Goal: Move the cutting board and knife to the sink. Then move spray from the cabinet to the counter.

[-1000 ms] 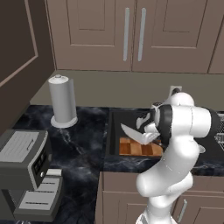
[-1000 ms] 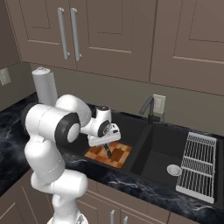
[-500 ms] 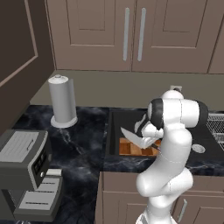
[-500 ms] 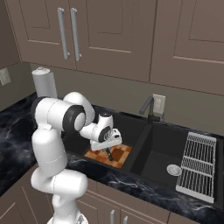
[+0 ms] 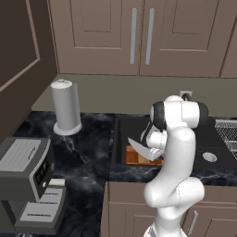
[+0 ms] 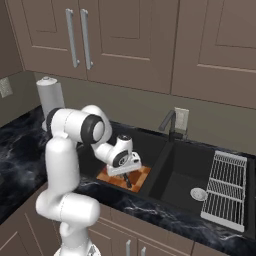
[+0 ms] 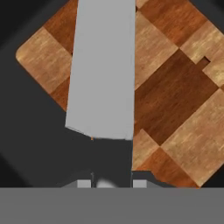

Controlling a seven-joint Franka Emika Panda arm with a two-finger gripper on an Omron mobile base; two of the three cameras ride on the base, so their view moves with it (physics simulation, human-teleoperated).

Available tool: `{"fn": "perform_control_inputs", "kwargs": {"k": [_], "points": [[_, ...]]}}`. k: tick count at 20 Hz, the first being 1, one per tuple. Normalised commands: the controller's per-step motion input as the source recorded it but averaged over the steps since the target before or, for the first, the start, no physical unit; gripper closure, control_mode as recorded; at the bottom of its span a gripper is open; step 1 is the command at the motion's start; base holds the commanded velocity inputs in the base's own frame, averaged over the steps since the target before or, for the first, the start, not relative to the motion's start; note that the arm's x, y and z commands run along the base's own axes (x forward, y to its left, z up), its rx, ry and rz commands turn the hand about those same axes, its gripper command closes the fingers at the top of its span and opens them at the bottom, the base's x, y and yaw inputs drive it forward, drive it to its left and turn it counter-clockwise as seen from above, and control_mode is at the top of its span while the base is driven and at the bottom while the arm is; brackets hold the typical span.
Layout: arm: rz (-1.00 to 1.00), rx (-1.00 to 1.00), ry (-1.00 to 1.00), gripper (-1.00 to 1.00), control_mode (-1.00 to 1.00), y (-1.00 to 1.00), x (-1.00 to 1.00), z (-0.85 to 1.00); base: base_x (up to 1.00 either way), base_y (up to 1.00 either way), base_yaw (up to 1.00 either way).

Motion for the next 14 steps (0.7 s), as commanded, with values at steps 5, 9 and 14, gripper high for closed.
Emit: {"fn": "perform_control_inputs", "kwargs": {"k": [5, 9, 14], "points": [[0.0, 0.01, 0.0, 1.0, -1.0, 0.0, 0.19, -0.3, 0.0, 0.0, 0.0], [0.0, 0.0, 0.0, 1.0, -1.0, 0.0, 0.15, -0.26, 0.0, 0.0, 0.0], [0.0, 0.0, -0.04, 1.0, -1.0, 0.0, 0.13, -0.27, 0.0, 0.0, 0.0]]}}
